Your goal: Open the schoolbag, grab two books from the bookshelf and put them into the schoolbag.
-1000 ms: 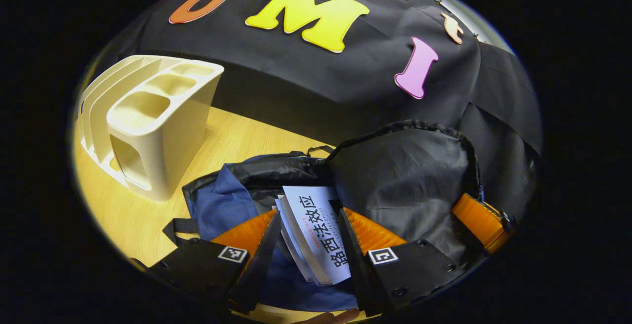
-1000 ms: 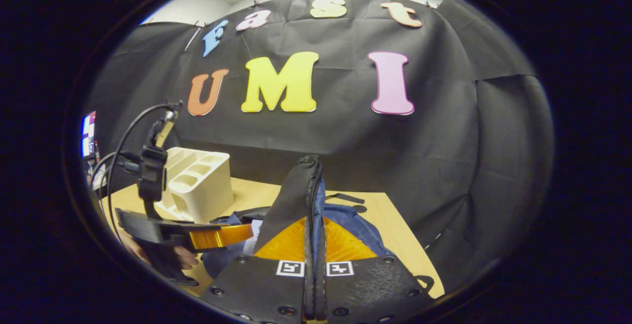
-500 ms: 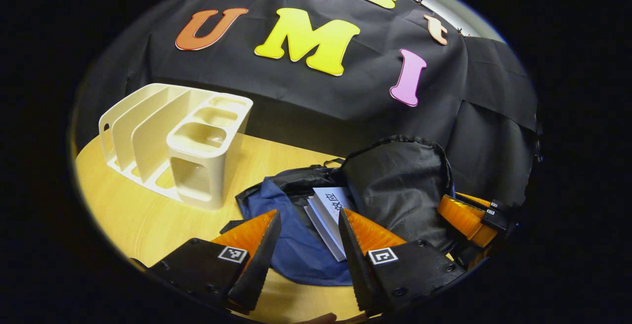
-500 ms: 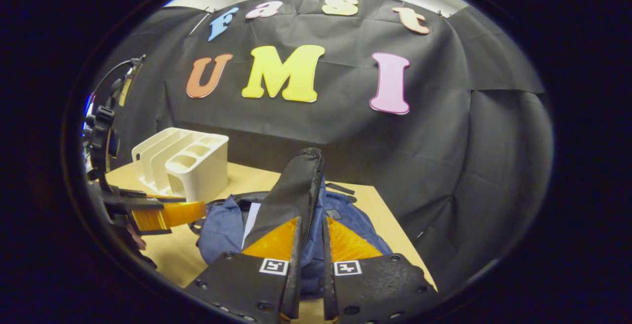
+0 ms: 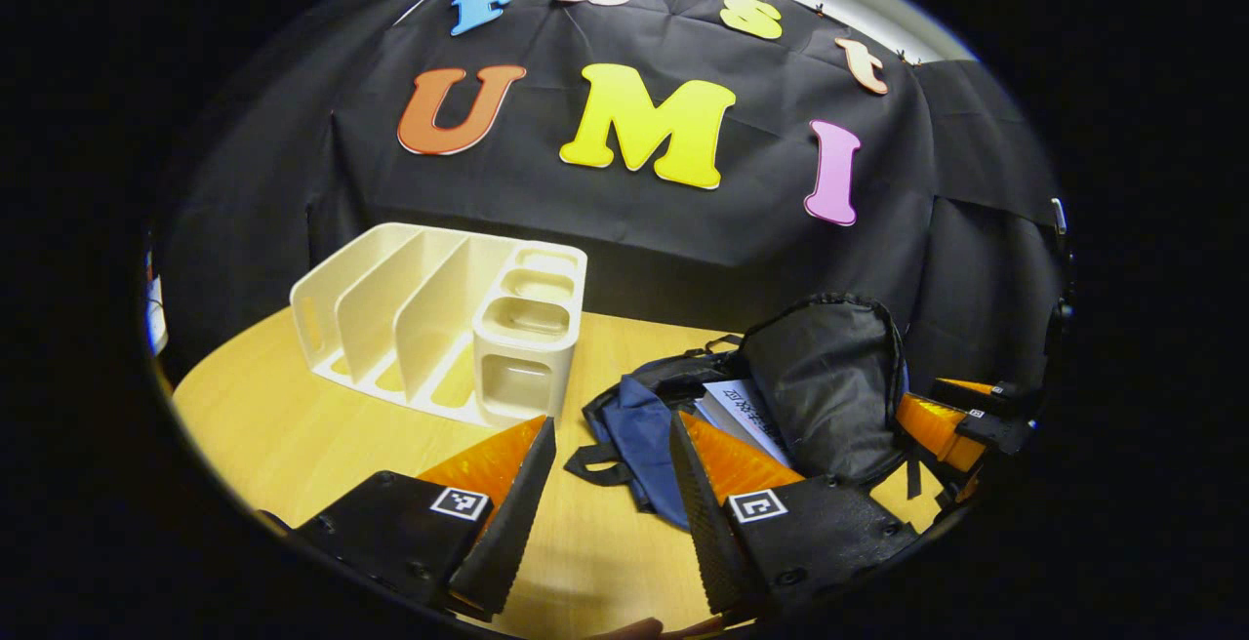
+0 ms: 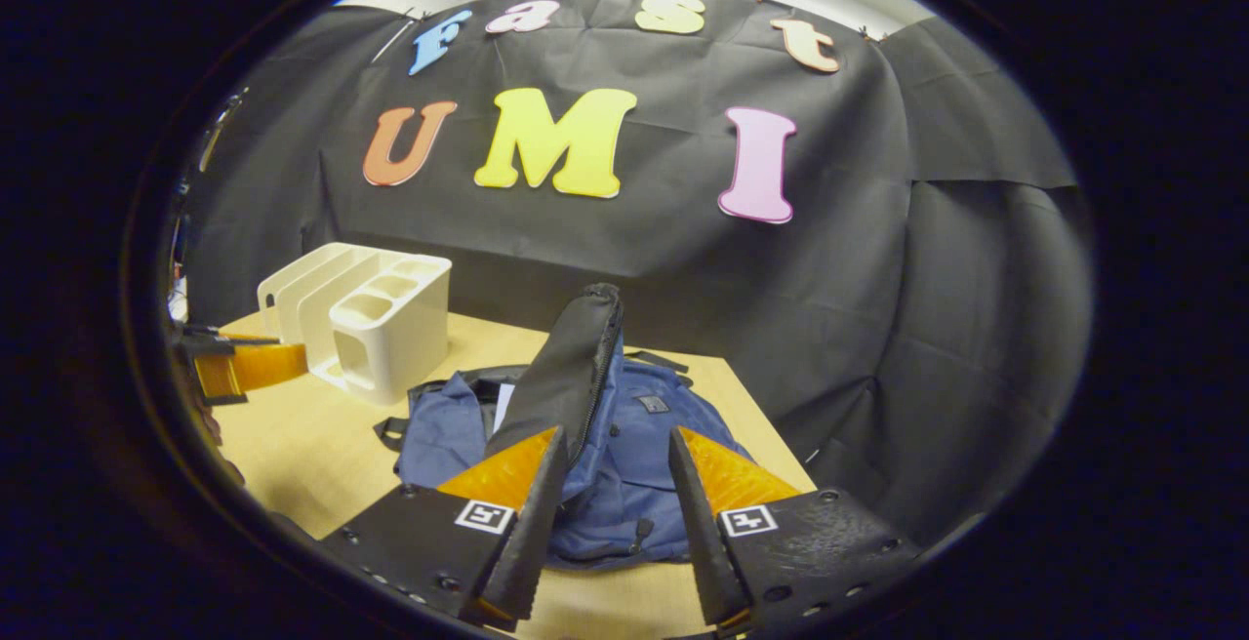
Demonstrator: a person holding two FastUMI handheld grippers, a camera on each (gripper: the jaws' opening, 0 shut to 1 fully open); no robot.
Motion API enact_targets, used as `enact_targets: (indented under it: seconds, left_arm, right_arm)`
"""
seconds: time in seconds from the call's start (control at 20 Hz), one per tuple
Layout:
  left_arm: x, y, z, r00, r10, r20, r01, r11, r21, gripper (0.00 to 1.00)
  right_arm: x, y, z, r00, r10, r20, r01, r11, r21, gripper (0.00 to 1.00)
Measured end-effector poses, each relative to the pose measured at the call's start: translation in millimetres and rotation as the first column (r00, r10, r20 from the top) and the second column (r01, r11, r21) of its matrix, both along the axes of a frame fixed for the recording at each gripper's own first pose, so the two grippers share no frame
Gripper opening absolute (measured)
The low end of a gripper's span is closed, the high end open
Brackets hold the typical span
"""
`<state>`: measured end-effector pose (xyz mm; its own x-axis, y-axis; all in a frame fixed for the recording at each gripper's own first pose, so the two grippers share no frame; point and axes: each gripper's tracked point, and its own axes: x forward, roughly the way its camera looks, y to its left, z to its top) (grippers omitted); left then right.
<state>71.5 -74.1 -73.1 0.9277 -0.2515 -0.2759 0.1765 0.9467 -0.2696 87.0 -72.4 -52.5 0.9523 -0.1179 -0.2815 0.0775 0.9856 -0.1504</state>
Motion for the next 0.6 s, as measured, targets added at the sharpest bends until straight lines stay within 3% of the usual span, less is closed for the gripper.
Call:
enact_targets:
  seconds: [0.05, 0.1, 0.15, 0.3, 0.35, 0.45, 0.55, 0.6]
  left_arm:
    - [-4, 7, 1, 1.0, 0.015, 0.004, -0.015, 1.0, 0.014, 0.75]
    - [-8, 13, 1, 0.999, 0.031, -0.015, -0.031, 0.999, 0.036, 0.75]
    - [-12, 20, -2, 0.999, 0.046, -0.018, -0.045, 0.997, 0.059, 0.75]
    - [-23, 36, 4, 0.996, 0.085, 0.035, -0.088, 0.992, 0.089, 0.78]
    - [-28, 41, 5, 0.994, 0.1, 0.047, -0.104, 0.991, 0.09, 0.81]
    - [-35, 59, 13, 0.984, 0.16, 0.081, -0.167, 0.981, 0.102, 0.86]
    - [-41, 72, 22, 0.974, 0.198, 0.109, -0.209, 0.972, 0.104, 1.0]
    - [-47, 73, 28, 0.973, 0.194, 0.122, -0.205, 0.975, 0.089, 1.0]
  right_arm:
    - [-4, 0, 0, 1.0, -0.006, 0.001, 0.006, 1.0, -0.001, 0.73]
    - [-8, -2, 1, 1.0, -0.012, 0.009, 0.012, 1.0, 0.001, 0.68]
    - [-12, -4, 2, 1.0, -0.016, 0.019, 0.016, 1.0, 0.002, 0.74]
    - [-25, -11, -3, 0.999, -0.029, 0.031, 0.029, 1.0, 0.011, 0.74]
    - [-30, -12, -6, 0.999, -0.03, 0.026, 0.03, 0.999, 0.021, 0.75]
    - [-44, -9, -4, 0.999, -0.012, 0.037, 0.01, 0.999, 0.05, 0.87]
    - [-58, -5, 9, 0.996, 0.01, 0.084, -0.016, 0.998, 0.066, 0.87]
    - [-67, -6, 17, 0.994, 0.004, 0.109, -0.012, 0.998, 0.067, 0.84]
